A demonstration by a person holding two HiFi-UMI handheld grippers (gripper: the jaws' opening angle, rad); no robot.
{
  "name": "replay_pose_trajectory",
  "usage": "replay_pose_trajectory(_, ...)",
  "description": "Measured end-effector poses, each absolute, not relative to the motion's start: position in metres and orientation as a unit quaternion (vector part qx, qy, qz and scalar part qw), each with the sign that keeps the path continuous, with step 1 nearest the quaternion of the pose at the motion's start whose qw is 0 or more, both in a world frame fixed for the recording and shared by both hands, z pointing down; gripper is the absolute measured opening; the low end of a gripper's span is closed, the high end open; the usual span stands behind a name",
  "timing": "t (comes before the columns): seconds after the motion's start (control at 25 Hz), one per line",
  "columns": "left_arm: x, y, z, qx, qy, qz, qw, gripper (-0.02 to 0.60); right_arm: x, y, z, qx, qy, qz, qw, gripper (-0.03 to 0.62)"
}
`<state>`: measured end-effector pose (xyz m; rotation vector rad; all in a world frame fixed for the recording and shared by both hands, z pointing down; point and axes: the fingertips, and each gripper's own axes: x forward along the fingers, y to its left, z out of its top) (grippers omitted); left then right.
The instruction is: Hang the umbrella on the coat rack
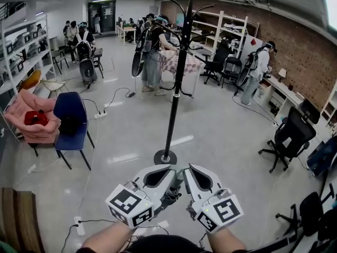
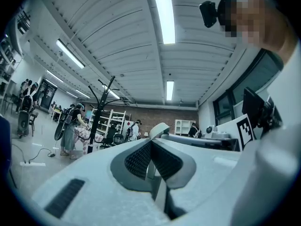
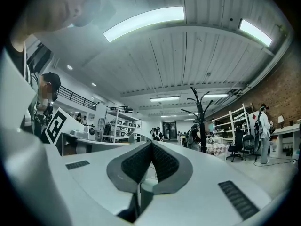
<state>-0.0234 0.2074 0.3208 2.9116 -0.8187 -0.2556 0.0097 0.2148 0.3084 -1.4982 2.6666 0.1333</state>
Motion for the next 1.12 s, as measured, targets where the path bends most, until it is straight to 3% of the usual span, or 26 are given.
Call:
replay_pose_trajectory(0.6, -0.063, 0.201, 0.322, 0.966, -0.235, -0.094, 0.054, 0.011, -0.027, 0.21, 0.315, -0.518, 0.853, 0.045, 0.046, 0.008)
replay_pose_trajectory(1.12, -0.046, 0.135, 0.32, 0.962, -0.254, -0.089, 0.041, 0.009, -0.006, 0.144, 0.313, -0.477, 0.875, 0.047, 0.067, 0.009)
